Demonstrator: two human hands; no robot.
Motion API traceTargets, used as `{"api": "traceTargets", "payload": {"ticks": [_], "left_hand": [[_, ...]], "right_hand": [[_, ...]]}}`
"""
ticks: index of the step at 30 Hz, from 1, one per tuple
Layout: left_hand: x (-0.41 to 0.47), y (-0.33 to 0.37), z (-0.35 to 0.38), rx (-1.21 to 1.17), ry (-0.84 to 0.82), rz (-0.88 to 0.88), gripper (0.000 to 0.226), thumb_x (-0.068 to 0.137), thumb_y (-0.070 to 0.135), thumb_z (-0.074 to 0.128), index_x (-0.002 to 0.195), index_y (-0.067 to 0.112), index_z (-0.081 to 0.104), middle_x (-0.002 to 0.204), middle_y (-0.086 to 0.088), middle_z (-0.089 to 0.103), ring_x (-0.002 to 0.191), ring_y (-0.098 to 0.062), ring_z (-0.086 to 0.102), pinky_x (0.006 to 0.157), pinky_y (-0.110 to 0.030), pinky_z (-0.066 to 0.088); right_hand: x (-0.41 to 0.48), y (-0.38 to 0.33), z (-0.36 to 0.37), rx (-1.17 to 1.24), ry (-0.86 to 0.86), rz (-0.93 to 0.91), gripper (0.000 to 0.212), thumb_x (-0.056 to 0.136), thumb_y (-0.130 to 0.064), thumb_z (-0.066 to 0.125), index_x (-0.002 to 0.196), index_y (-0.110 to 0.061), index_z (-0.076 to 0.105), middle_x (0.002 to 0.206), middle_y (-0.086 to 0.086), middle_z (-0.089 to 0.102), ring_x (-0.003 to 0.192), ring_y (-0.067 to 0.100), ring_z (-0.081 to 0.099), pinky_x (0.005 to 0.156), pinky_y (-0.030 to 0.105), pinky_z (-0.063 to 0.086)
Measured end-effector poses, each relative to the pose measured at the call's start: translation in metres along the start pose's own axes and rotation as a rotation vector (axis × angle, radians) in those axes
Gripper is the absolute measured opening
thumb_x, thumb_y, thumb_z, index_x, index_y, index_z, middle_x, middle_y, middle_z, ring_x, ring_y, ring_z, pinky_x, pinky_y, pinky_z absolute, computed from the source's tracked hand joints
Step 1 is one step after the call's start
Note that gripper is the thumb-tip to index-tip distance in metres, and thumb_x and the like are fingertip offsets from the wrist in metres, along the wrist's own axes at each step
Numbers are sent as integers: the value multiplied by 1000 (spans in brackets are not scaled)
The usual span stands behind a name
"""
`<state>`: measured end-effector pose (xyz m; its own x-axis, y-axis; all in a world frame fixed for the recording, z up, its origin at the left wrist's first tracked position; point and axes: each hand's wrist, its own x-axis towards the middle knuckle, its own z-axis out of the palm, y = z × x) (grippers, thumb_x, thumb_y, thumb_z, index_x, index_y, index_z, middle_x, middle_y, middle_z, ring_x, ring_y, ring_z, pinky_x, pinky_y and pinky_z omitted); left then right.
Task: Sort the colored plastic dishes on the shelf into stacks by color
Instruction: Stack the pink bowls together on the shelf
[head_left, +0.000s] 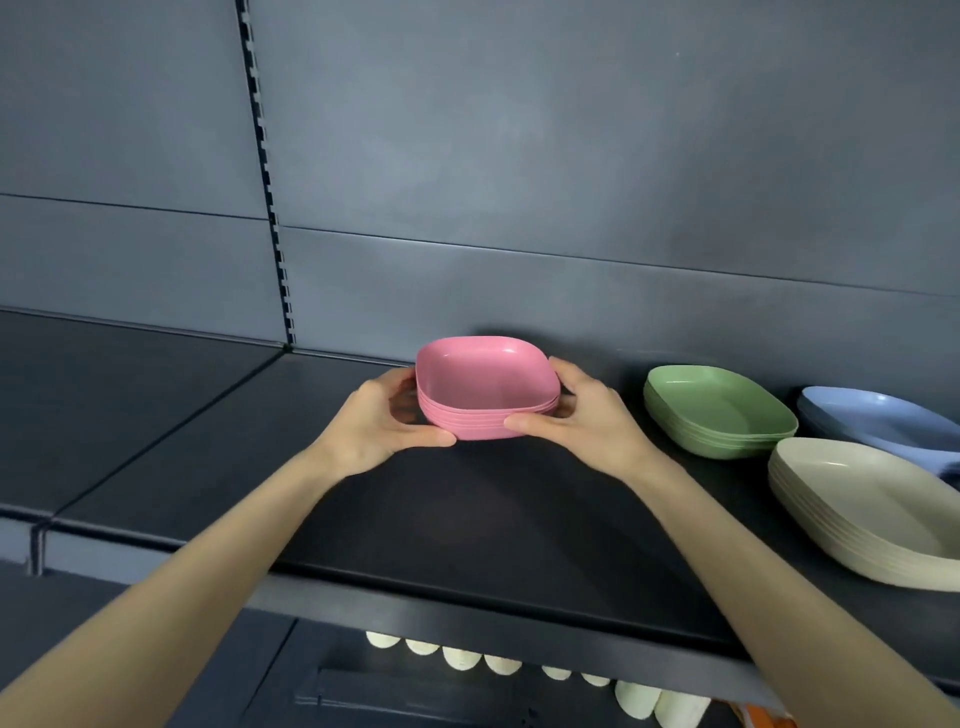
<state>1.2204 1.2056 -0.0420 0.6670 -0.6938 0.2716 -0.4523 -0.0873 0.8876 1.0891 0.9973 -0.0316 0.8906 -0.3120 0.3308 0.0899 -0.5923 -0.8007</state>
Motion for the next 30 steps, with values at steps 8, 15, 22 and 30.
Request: {"api": "traceTargets", "payload": {"ticks": [8, 15, 22, 30], "left_hand": [[21, -39, -93, -46, -37, -64, 60, 65, -7, 81, 116, 16, 59, 108, 8, 69, 94, -3, 68, 78, -15, 53], [45, -76, -144, -53, -121, -74, 52, 66, -14, 76, 106, 17, 62, 98, 7, 72, 87, -5, 69, 72, -15, 53], [70, -100, -155, -83, -172, -63, 57, 66, -16, 75, 114, 9, 61, 99, 7, 72, 87, -4, 69, 74, -15, 53], [70, -111, -154, -109, -134, -28, 58, 67, -15, 75, 112, 17, 58, 98, 14, 70, 86, 6, 66, 72, -8, 49]], "right_hand": [[59, -23, 79, -29, -30, 75, 71, 68, -36, 83, 131, -22, 53, 114, -15, 65, 102, 3, 63, 90, 20, 48], [89, -33, 128, -85, -1, 154, 71, 69, -37, 82, 132, -20, 52, 119, -10, 63, 108, 7, 60, 93, 22, 46], [107, -33, 141, -155, 34, 221, 72, 66, -37, 84, 129, -20, 54, 121, -6, 63, 109, 12, 60, 95, 27, 47], [103, -25, 146, -45, 69, 200, 72, 69, -24, 84, 133, -21, 51, 125, -7, 61, 110, 10, 61, 101, 30, 47]]}}
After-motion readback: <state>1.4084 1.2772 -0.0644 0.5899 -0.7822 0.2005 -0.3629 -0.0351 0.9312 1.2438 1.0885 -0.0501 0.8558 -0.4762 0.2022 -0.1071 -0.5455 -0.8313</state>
